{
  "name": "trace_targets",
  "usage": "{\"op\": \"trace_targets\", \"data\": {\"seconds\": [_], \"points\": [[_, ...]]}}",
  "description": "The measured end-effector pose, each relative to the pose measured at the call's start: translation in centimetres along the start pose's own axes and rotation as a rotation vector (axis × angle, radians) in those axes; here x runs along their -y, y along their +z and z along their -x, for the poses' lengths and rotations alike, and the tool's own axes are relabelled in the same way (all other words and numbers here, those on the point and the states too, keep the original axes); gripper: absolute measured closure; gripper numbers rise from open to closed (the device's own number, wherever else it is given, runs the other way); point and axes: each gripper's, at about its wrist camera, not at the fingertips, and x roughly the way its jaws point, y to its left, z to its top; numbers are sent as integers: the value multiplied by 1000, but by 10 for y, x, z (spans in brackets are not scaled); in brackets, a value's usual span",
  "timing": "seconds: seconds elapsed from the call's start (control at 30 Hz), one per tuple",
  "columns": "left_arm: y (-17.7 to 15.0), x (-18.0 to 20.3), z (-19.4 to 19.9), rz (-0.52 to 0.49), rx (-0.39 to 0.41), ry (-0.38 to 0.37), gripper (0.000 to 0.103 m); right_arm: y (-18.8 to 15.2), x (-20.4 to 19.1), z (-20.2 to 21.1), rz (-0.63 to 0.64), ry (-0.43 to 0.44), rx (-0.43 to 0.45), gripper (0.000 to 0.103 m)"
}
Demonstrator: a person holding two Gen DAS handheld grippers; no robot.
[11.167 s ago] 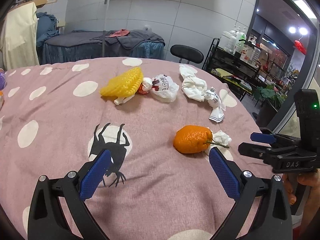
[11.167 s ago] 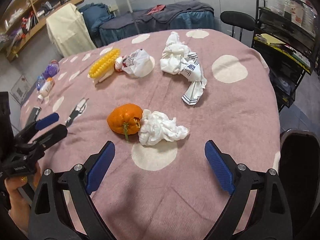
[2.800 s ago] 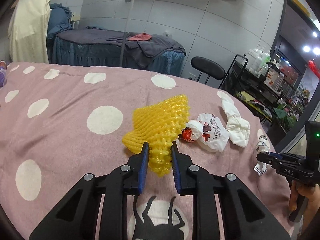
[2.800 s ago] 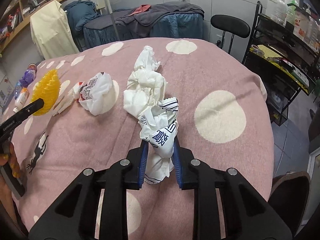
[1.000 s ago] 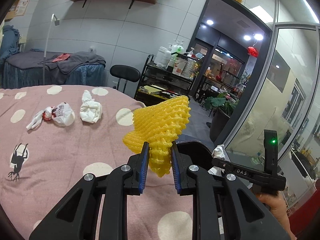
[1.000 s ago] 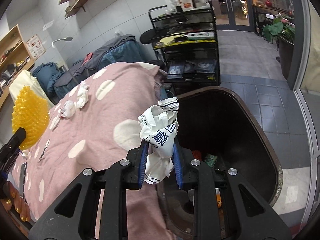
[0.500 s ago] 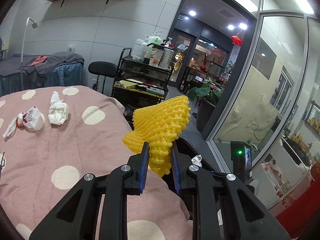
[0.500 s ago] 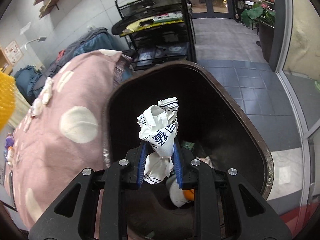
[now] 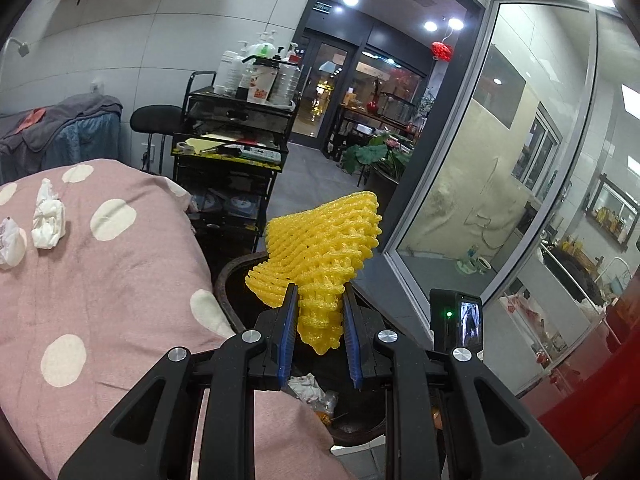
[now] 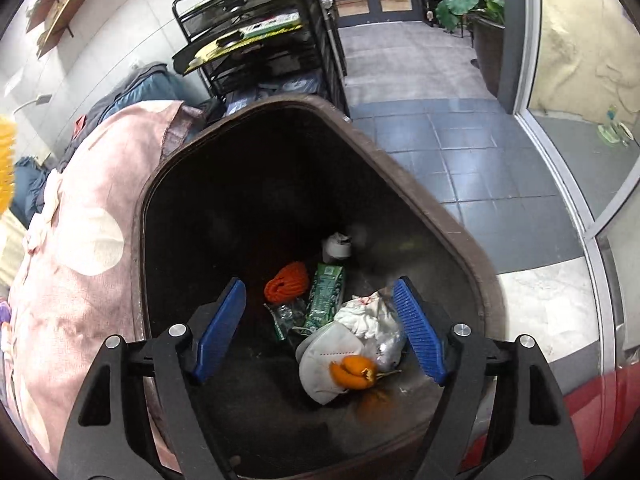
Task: Collect trash
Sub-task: 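Open the right tool over the bin to drop the tissue while the left tool drops the mesh net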
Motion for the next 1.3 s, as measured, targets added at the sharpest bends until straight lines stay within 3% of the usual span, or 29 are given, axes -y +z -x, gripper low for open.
{"op": "trace_targets", "data": {"seconds": [0.33,0.73,0.8,0.87,0.93,1.07,1.3], "points": [[0,19,-42,-19,-82,-54,82,3,25,32,-37,-63,83,24],[-9,34,-93,-79,-220,-45,82,2,56,41,-85,-105,86,24],[-11,36,-100,-85,-244,-43,75,3,59,41,-89,-109,84,24],[-15,37,-106,-96,-270,-35,54,3,62,41,-91,-112,78,23],[-19,37,-108,-101,-280,-24,39,3,65,41,-94,-116,77,20],[-24,38,-105,-93,-275,-25,18,4,71,44,-95,-140,88,19],[-24,53,-88,-175,-211,-19,6,7,77,44,-101,-143,91,19]]}}
